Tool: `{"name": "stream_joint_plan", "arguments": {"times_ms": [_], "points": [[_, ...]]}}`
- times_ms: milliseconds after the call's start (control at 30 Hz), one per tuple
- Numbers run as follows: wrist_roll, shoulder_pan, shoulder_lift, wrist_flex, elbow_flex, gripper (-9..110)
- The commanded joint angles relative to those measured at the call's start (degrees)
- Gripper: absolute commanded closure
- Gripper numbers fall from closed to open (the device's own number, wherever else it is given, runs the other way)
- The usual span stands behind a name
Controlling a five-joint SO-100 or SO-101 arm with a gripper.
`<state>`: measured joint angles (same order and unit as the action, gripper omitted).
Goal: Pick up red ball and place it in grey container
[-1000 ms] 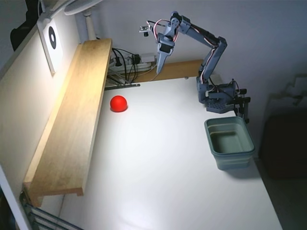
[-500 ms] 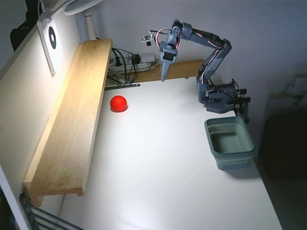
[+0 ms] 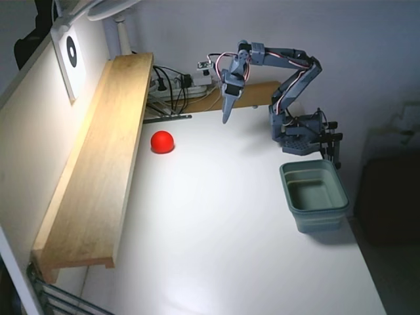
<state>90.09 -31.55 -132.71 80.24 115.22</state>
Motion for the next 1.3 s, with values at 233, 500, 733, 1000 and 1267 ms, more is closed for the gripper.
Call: {"name": "stream_joint_plan", "arguments": {"times_ms": [233, 500, 733, 1000, 1267], "points": [[-0.1, -1.3, -4.8, -8.5, 10.6, 63], [-0.1, -1.3, -5.6, -11.7, 14.4, 63], [-0.1, -1.3, -5.6, -18.0, 14.4, 63], [-0.1, -1.3, -5.6, -25.5, 14.4, 63], [-0.1, -1.3, -5.6, -31.4, 14.4, 63]]}}
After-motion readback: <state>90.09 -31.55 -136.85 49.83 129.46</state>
